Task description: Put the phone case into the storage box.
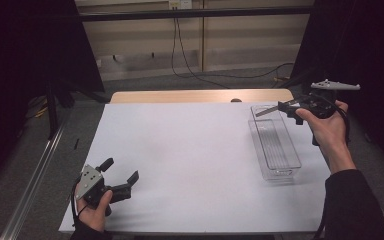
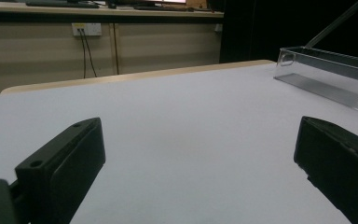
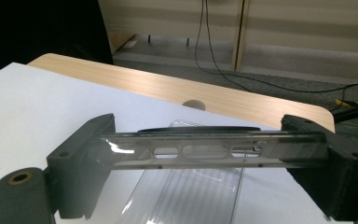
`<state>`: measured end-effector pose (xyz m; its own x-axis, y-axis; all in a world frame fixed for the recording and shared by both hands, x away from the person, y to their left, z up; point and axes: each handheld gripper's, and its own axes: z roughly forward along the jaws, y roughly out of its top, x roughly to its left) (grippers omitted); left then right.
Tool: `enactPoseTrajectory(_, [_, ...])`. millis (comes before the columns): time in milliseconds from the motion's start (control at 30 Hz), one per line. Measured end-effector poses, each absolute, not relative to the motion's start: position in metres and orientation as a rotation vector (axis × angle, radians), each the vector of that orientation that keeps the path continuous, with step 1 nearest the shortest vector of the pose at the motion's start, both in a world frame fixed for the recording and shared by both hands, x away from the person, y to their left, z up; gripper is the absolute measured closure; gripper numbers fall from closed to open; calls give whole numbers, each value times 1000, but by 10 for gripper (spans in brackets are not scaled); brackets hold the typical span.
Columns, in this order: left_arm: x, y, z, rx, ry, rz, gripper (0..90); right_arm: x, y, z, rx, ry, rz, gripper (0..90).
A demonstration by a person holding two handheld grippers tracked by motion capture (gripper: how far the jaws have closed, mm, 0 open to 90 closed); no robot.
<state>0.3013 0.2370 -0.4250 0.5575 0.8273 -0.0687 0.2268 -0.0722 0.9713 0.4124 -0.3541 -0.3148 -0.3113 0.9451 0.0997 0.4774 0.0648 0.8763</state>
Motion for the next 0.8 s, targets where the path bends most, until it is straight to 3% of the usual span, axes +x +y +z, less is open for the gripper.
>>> enactPoseTrajectory(800, [301,236,-424,1616,902,614,20,426,-348,-347,1487,1794,1091,117])
